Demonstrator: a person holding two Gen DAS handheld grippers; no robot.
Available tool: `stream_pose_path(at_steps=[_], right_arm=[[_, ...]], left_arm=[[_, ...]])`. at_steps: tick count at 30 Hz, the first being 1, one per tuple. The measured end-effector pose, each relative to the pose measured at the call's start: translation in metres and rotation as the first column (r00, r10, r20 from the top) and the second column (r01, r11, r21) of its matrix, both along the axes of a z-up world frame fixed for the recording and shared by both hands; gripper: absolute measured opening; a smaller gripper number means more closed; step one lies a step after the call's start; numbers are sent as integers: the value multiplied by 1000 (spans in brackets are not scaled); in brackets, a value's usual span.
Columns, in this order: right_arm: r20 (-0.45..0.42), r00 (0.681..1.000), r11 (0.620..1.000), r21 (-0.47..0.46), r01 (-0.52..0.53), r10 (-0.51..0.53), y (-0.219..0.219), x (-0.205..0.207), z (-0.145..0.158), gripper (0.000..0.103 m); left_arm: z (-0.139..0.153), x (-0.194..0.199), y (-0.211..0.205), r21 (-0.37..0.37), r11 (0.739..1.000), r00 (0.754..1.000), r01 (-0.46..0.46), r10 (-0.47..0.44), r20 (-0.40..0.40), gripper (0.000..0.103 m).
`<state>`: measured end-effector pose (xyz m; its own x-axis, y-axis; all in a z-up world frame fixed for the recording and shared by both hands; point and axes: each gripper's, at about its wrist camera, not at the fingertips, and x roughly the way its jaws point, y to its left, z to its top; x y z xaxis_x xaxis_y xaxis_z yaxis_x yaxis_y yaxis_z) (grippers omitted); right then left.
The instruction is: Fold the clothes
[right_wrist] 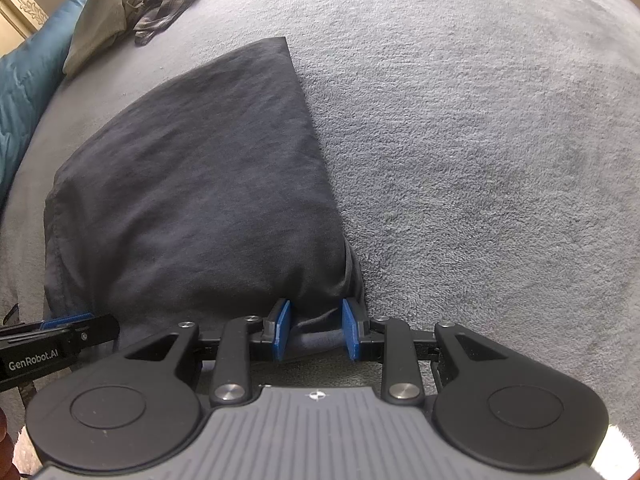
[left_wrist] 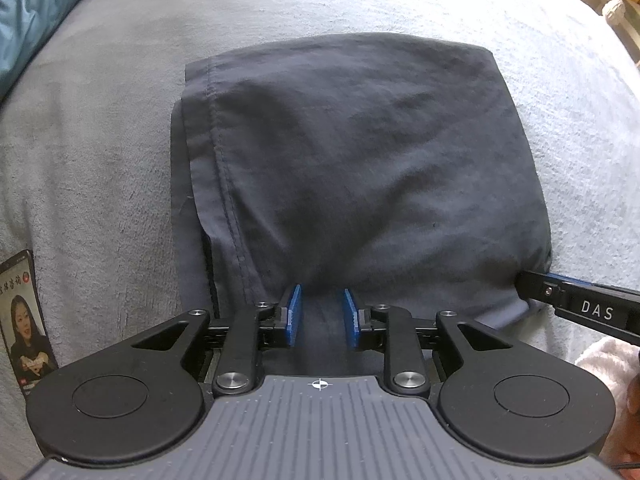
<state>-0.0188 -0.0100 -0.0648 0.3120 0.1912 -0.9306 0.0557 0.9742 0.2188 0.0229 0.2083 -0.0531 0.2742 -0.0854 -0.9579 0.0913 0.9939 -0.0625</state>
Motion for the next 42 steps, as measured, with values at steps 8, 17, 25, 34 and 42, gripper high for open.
stream_pose_path(at_steps=[8, 17, 25, 34, 42], right_arm=[[-8, 1000, 1000, 3, -4, 4, -4, 1, -1, 31], [-54, 998, 999, -20, -26, 25, -4, -1, 0, 33], [-61, 998, 1000, 5, 4, -4, -18, -8, 16, 33], [-1, 998, 997, -29, 66, -66, -41, 4, 25, 33], [-46, 991, 983, 124, 134, -129, -61, 32, 5, 31]], left_arm=[[0, 5, -5, 19, 1000, 1000, 17, -17, 5, 26], [-2, 8, -7, 29, 999, 999, 35, -35, 11, 28], [-3, 1, -7, 33, 998, 999, 50, -50, 15, 30], [-1, -1, 1, 9, 998, 998, 56, -57, 14, 30], [1, -8, -3, 26, 998, 998, 63, -63, 7, 30]])
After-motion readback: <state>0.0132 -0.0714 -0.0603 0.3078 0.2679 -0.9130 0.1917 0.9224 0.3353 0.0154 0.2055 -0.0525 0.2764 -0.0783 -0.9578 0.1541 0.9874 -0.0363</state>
